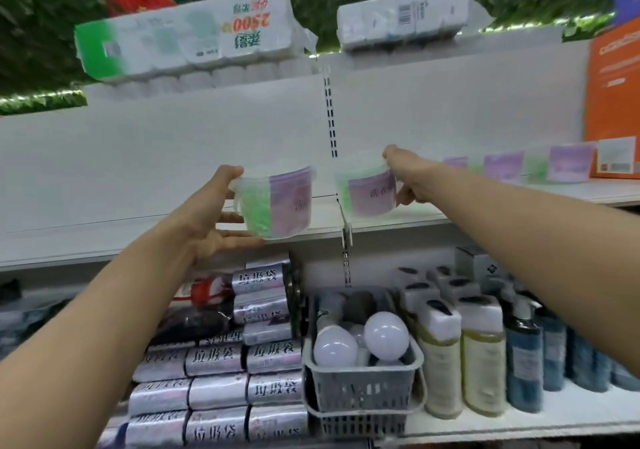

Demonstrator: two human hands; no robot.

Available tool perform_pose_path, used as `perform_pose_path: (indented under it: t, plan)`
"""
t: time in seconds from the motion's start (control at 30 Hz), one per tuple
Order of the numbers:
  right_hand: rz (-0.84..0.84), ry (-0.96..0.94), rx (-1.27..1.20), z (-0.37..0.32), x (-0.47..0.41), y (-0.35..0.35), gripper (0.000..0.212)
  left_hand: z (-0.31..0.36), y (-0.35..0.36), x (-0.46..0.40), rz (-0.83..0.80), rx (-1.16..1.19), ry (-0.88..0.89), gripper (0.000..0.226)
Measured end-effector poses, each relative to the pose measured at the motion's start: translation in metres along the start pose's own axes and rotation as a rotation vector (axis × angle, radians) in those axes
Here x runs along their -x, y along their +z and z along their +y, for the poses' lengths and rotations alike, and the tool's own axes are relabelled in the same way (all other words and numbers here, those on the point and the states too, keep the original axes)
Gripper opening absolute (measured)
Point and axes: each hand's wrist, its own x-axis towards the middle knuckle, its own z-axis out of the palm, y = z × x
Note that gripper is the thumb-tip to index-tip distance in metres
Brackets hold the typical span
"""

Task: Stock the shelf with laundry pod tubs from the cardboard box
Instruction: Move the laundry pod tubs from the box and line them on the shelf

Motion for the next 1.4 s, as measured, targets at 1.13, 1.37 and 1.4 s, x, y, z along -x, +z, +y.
perform_pose_path:
  t: [1.13,1.37,1.4]
  plan:
    - [0.109,-0.388,0.704,-0.019,-0.101,0.078,0.066,-0.01,-0.035,-0.095,-0.056,0.009,-0.049,0.039]
    - [0.069,-0.476,0.674,-0.013,-0.084,0.066,0.067,-0.01,-0.03,-0.093,-0.066,0.013,-0.061,0.042]
    - [0.132,-0.494,0.601,-0.007,-0.08,0.061,0.063,-0.01,-0.028,-0.092,-0.071,0.02,-0.061,0.042]
